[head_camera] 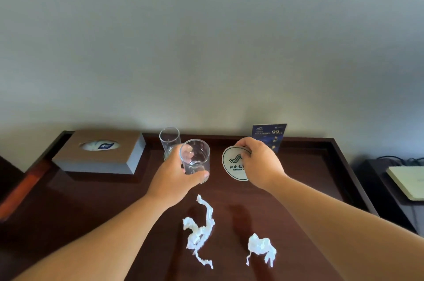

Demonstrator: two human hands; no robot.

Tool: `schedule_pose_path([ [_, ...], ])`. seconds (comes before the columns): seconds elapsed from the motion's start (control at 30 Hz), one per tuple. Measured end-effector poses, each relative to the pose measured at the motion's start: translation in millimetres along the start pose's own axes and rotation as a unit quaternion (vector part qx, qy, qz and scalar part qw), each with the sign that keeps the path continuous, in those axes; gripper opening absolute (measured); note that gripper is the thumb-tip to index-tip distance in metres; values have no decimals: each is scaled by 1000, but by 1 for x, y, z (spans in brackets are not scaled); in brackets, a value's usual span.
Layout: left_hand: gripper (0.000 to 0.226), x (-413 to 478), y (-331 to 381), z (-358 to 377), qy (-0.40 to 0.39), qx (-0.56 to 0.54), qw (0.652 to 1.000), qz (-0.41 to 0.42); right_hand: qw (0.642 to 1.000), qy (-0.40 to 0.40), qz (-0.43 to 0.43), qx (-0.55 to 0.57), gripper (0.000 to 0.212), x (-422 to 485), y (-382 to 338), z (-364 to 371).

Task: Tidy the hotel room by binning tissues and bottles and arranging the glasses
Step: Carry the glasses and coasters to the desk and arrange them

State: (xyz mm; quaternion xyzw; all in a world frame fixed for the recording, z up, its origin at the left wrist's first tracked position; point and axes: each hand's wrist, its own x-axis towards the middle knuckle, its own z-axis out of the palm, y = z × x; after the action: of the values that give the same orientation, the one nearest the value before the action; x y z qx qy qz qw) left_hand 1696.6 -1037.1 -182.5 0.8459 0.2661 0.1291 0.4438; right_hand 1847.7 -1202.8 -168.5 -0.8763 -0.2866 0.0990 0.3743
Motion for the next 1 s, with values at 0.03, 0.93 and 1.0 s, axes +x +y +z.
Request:
schedule_pose_path([
  [0.03,62,8,-3,-2,-7,-5,1000,3,1000,-3,5,-1,25,8,-1,7],
  [0.93,63,92,-75,9,-82,-82,992,-46,987,-68,119,-84,37,131,43,132],
  [1.0,62,92,-73,9,-83,-73,993,-44,987,-68,87,-120,47,120,45,129],
])
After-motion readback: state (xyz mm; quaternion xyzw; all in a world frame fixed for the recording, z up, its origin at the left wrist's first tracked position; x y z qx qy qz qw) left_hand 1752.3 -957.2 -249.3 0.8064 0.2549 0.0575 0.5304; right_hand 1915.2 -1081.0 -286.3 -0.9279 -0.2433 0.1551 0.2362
